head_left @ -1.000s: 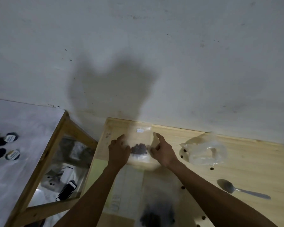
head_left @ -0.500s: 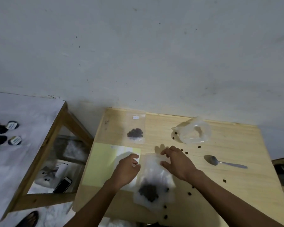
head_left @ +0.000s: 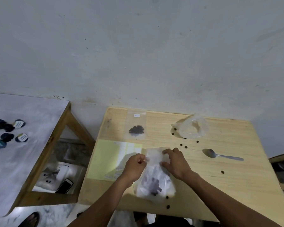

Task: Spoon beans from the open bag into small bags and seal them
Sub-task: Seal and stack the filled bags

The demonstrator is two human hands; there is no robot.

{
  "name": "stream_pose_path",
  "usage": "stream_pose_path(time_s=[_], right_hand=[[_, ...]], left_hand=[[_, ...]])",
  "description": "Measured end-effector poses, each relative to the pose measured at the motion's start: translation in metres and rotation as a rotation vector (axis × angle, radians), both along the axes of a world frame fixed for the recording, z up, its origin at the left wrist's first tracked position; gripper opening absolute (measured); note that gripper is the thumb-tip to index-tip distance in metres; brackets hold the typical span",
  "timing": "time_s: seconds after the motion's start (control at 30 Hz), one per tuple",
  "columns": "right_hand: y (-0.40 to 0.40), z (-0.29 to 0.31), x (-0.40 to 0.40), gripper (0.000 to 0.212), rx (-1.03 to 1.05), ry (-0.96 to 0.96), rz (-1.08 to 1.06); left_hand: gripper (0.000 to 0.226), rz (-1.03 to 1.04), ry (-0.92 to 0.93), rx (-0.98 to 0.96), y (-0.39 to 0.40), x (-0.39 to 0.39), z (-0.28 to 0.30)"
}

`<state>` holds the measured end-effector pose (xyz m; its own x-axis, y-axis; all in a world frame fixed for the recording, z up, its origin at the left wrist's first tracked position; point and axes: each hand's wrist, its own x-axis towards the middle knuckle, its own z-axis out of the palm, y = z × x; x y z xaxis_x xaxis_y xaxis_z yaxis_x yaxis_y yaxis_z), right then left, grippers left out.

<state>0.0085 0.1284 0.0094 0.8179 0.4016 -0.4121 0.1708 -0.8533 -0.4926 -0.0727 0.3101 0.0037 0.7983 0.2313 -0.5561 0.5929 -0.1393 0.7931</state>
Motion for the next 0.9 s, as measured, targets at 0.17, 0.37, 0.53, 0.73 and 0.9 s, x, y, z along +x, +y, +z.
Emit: stream_pose_path(time_s=[0.17,0.37,0.53,0.73,0.9], right_hand=[[0.012,0.020,0.009,0.017,0.254,0.118,0.008],[0.070,0.046,0.007,0.027,0.496,0.316,-0.010],[0.121,0.014,-0.007,0.013,0.405,0.228,0.045],[0.163,-0.022,-0.048,0.024,0.139,-0.028,0.621],[0.181,-0.029,-0.065,0.030,0.012,-0.149,0.754]], left_hand=[[0.010,0.092,-0.077,-0.112,0.017,-0.016,0.015],[0.021,0.284,-0.181,0.051,0.053,-0.041,0.032],[0.015,0.577,-0.198,0.070,0.102,-0.077,0.043],[0.021,0.806,-0.224,0.161,0.139,-0.131,0.055],[0.024,0.846,-0.179,0.197,0.144,-0.159,0.057]])
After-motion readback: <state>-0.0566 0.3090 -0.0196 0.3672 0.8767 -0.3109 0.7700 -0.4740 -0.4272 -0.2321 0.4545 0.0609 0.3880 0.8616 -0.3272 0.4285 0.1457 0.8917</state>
